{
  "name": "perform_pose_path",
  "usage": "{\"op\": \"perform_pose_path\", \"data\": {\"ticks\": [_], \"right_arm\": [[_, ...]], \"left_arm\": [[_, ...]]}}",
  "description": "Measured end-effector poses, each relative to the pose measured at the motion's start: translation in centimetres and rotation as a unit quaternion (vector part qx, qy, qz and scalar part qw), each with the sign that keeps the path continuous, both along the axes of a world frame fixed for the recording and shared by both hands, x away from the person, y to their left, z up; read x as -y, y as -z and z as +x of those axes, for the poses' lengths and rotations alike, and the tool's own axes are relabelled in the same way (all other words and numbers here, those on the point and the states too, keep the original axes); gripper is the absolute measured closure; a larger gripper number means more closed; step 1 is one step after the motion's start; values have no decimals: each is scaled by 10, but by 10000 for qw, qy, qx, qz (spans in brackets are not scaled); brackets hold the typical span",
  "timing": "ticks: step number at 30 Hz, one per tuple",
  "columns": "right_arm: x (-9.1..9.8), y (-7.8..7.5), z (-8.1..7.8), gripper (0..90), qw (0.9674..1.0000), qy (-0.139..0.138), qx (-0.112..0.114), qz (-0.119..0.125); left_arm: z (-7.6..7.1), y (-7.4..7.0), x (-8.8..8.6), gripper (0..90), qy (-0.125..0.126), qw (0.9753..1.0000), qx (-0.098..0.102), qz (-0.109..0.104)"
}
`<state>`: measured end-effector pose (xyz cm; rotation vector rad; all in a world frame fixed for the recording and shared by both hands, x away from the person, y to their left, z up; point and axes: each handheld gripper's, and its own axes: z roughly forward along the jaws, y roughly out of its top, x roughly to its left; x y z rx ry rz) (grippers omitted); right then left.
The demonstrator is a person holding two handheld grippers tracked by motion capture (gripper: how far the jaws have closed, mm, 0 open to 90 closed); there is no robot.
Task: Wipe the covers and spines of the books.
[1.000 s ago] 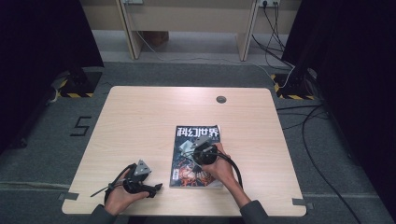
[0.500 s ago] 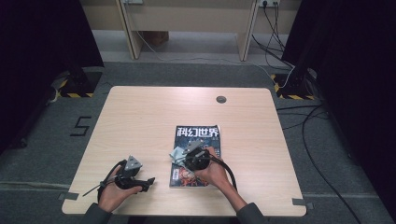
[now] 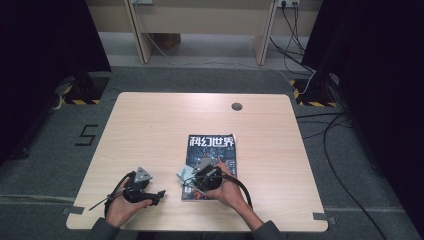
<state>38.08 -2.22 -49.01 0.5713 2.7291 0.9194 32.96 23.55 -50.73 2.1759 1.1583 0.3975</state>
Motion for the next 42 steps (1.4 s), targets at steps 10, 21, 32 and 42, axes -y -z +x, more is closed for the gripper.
{"op": "perform_pose_path", "data": {"ticks": [10,21,32,42], "right_arm": [[-1,0,-13,761,9998,-196,17,6],[10,-1,-9,771,10000,-10,30,-56],[1,-1,-19,766,9998,-185,49,-76],[-5,0,-32,766,9990,-456,-7,-25]], "left_arm": [[2,0,-3,216,-132,9999,17,19],[2,0,-3,216,-148,9999,29,32],[3,0,-5,216,-217,9996,94,151],[4,-1,-8,215,-358,9992,137,124]]}}
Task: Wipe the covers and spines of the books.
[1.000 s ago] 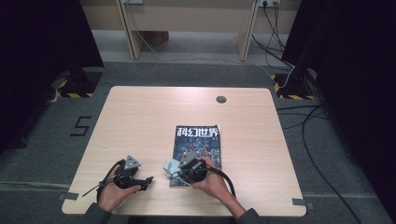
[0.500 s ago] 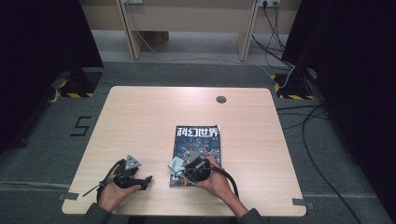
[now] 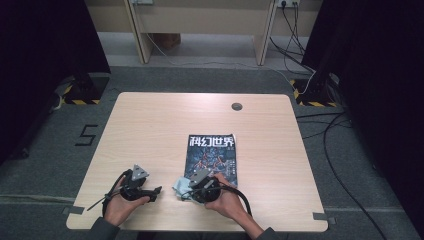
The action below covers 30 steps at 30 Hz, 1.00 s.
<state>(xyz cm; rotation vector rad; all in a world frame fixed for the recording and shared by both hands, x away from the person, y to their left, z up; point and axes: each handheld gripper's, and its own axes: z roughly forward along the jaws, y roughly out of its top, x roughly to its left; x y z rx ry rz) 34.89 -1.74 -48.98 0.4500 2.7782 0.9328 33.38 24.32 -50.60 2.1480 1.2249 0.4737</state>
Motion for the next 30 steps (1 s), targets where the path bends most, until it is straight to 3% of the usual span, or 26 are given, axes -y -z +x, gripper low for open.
{"op": "perform_pose_path", "data": {"ticks": [7,17,22,30], "right_arm": [[-2,0,-9,766,9999,-107,1,-10],[2,-1,-5,771,9999,-66,-85,18],[14,-2,-3,773,9997,162,-159,-19],[53,-4,6,776,9973,713,-121,-102]], "left_arm": [[-1,1,2,215,32,10000,-22,2],[-1,1,2,214,27,10000,-20,1],[-1,1,3,214,43,10000,-7,-6],[-1,1,4,214,73,10000,-20,3]]}}
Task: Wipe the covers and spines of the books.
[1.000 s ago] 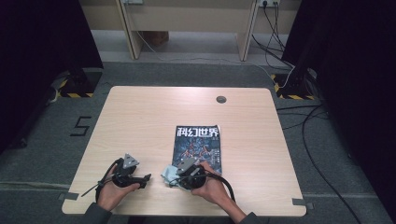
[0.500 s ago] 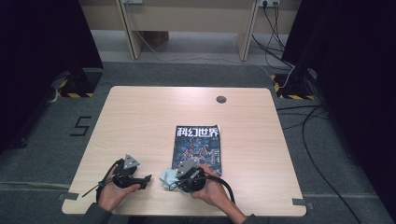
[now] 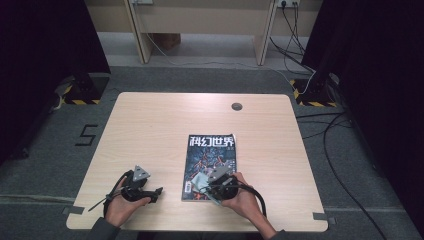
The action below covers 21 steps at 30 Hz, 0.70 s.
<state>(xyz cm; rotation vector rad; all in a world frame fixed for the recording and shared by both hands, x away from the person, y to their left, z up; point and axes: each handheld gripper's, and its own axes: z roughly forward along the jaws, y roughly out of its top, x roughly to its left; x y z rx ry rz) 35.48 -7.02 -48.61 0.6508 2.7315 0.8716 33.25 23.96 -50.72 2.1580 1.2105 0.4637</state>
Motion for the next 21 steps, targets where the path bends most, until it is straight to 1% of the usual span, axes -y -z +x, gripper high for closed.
{"op": "perform_pose_path", "data": {"ticks": [5,8,10,11,14,17,19,20,21], "right_arm": [[29,0,6,776,9992,385,63,-5],[41,-1,7,776,9985,539,25,36],[45,-1,7,775,9983,583,29,38],[45,-1,6,775,9984,571,32,32],[44,-1,4,774,9986,520,62,-14],[42,-1,-2,773,9991,419,40,-17],[41,-1,-7,772,9993,372,21,-3],[41,-2,-9,772,9994,332,13,-11],[41,-1,-10,772,9994,334,20,-5]], "left_arm": [[0,1,3,214,38,10000,-9,-33],[0,0,5,208,83,9999,-10,-80],[-1,1,6,208,132,9999,-27,-97],[-1,1,7,205,142,9998,-35,-104],[-2,0,12,200,220,9992,21,-319],[-3,1,20,199,381,9981,-47,-490],[-3,2,27,199,458,9977,-22,-497],[-3,2,28,199,465,9974,-23,-553],[-3,1,31,199,478,9966,-15,-667]]}}
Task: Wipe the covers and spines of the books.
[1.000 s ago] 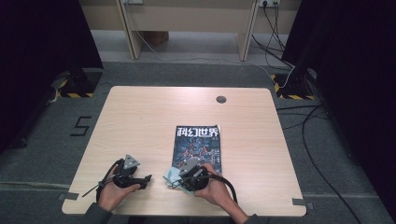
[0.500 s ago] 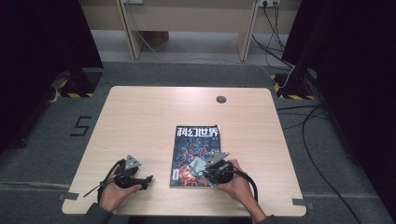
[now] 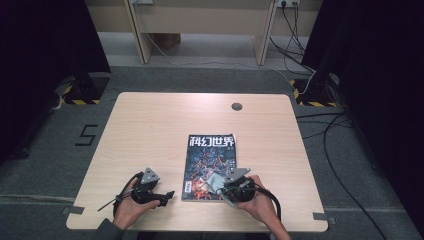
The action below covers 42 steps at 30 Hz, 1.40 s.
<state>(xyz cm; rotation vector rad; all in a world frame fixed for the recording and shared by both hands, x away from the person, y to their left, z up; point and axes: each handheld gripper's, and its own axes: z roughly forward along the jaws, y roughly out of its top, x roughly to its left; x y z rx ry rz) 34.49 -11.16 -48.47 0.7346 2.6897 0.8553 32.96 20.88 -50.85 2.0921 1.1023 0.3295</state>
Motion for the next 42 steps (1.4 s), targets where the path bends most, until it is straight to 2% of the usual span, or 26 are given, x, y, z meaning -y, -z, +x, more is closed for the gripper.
{"op": "perform_pose_path", "data": {"ticks": [2,5,8,12,16,20,23,28,35,42], "right_arm": [[1,0,0,773,10000,-3,-29,40],[3,1,2,773,9999,25,-115,120],[4,0,3,773,9999,31,-83,95],[5,0,6,773,9999,105,-68,46],[10,0,12,774,9996,243,65,-85],[11,0,21,774,9989,395,178,-179],[10,0,25,773,9985,459,193,-219],[8,-1,20,769,9988,368,213,-245],[7,-1,-3,768,9995,77,174,-249],[8,0,5,770,9995,177,150,-227]], "left_arm": [[1,-2,6,200,8,9998,-12,-212],[1,-1,17,199,37,9997,40,-218],[1,0,26,195,157,9996,4,-255],[-1,4,34,192,316,9995,-14,-43],[-2,5,33,191,266,9996,-31,-105],[-1,5,33,180,264,9996,-23,-78],[-2,5,34,181,240,9997,-16,-75],[-2,6,34,178,219,9997,-7,-77],[-2,6,34,178,218,9997,-23,-83],[-2,6,34,176,225,9997,-16,-75]]}}
